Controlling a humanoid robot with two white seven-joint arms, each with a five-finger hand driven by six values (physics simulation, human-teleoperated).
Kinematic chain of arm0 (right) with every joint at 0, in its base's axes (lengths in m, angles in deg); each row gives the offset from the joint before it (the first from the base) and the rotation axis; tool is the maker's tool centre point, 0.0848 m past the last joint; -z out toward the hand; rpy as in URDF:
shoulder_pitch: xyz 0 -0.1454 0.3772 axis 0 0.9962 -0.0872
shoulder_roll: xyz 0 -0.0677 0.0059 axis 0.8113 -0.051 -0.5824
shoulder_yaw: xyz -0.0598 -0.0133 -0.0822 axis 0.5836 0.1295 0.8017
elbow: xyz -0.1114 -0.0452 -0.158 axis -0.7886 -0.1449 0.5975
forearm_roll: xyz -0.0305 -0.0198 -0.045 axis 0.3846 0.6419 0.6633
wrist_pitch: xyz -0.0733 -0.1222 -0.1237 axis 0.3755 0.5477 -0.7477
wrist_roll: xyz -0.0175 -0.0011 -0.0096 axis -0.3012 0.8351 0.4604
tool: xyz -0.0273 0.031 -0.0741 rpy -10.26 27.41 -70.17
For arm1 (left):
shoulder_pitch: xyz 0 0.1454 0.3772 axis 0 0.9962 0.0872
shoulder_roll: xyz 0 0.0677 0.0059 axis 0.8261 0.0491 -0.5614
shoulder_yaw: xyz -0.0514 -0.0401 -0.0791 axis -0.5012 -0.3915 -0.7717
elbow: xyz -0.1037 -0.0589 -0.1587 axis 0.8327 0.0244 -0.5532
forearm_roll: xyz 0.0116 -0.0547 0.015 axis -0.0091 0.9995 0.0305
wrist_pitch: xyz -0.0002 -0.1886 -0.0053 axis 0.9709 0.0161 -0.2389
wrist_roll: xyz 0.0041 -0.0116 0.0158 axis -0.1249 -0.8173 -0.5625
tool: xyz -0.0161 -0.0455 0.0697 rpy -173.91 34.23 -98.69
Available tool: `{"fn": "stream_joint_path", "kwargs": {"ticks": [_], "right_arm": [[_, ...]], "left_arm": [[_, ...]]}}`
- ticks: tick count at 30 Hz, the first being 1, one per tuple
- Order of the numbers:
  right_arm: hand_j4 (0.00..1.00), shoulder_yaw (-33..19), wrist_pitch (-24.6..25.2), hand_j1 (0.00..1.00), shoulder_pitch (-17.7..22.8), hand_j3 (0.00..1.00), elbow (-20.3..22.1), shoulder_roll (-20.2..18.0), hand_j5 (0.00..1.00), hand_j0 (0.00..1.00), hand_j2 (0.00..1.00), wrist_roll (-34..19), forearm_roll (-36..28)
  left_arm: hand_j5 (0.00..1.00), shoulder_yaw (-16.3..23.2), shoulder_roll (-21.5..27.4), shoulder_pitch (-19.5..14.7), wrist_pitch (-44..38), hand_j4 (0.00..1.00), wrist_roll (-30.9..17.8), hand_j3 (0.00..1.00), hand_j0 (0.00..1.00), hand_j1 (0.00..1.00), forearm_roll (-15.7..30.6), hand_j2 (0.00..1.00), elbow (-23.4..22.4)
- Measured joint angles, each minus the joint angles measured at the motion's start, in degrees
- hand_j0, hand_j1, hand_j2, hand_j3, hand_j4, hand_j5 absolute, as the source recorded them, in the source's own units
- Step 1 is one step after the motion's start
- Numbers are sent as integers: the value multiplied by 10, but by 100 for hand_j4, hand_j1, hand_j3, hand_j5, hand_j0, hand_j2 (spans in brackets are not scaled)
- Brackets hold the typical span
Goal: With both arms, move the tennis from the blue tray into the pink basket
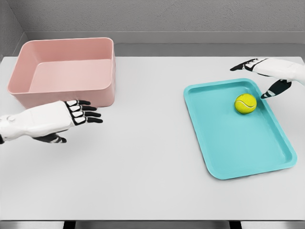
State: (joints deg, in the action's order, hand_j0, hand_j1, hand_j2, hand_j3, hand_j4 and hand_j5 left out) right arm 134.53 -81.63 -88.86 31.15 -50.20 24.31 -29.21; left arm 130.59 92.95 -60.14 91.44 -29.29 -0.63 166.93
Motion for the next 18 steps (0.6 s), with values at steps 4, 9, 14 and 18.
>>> {"fn": "stream_joint_path", "kwargs": {"ticks": [4, 9, 14, 18], "right_arm": [[100, 0, 0, 100, -1, 100, 5, -8, 100, 100, 100, 3, 0], [100, 1, 0, 100, -3, 100, 8, -24, 100, 100, 100, 7, 0], [100, 12, 0, 100, 9, 100, 9, -35, 100, 100, 100, 5, 1], [100, 23, 0, 100, 13, 100, 16, -36, 100, 100, 100, 2, 1]], "left_arm": [[100, 13, 0, 1, 0, 100, 1, 100, 100, 100, 37, 100, 0], [100, 23, 2, 0, 0, 100, -38, 100, 100, 100, 25, 100, 0], [100, 27, 4, -14, 0, 100, -86, 100, 100, 100, 13, 100, 0], [100, 28, 3, -15, 0, 100, -94, 100, 100, 100, 11, 100, 0]]}}
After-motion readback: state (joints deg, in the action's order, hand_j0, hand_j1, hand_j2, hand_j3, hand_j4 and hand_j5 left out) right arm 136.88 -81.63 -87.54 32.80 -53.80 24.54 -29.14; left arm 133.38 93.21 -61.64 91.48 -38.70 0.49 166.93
